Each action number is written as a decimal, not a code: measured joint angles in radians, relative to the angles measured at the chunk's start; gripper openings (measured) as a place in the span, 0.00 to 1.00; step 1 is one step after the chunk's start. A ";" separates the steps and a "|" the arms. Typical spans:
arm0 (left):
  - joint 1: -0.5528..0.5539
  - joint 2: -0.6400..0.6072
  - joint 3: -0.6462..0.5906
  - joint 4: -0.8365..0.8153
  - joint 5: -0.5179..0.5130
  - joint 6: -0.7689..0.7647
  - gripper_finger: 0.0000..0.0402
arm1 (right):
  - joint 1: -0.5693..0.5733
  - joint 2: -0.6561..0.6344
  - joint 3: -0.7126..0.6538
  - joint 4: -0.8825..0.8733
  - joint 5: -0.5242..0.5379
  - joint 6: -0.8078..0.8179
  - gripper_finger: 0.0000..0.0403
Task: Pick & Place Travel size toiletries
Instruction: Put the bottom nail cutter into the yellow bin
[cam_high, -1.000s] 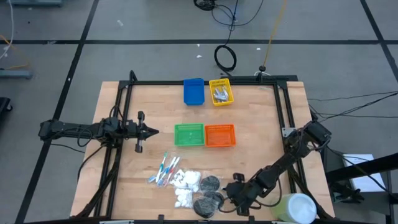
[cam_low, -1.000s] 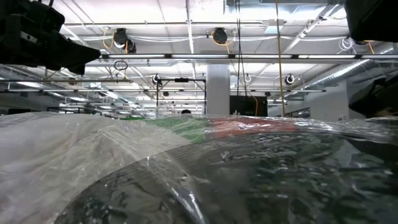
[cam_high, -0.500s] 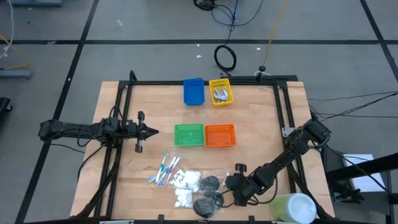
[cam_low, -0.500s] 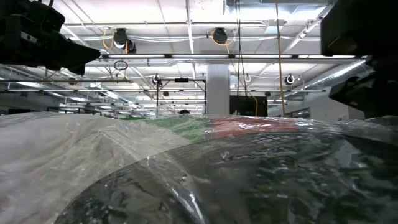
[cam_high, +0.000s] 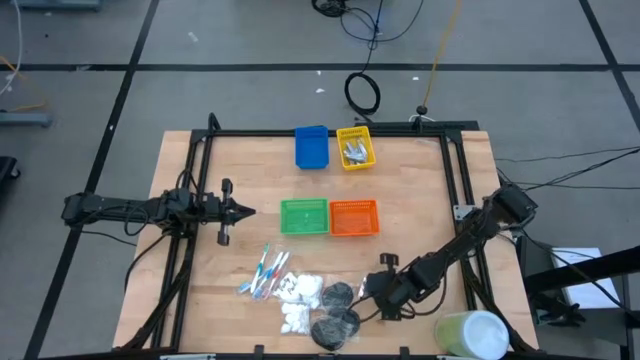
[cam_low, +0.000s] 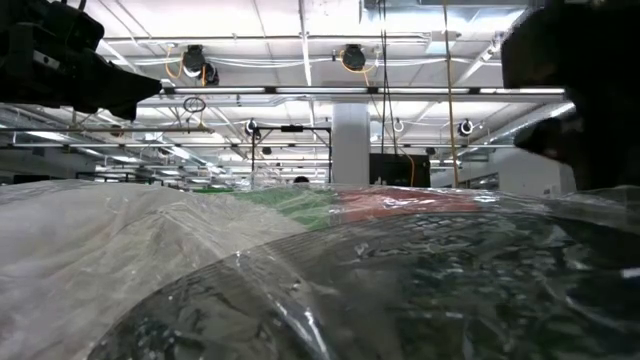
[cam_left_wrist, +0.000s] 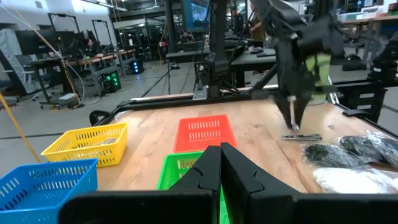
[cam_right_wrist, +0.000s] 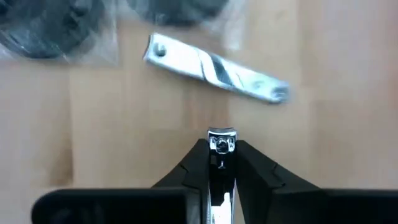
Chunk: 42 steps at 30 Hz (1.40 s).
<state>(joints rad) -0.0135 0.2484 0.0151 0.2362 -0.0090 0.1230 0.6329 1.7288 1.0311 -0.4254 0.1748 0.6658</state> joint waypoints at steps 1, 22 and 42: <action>0.000 0.000 0.000 0.000 0.000 0.000 0.01 | -0.003 -0.029 0.000 0.006 0.001 -0.007 0.10; 0.000 0.000 0.000 0.000 0.000 0.000 0.01 | -0.458 -0.273 0.006 0.169 0.059 -0.323 0.10; 0.000 0.000 0.000 0.000 0.000 0.000 0.01 | -1.209 -0.256 0.007 0.404 -0.155 -0.550 0.11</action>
<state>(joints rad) -0.0137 0.2485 0.0151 0.2363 -0.0090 0.1230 -0.5764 1.4731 1.0382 -0.0212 0.0200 0.1159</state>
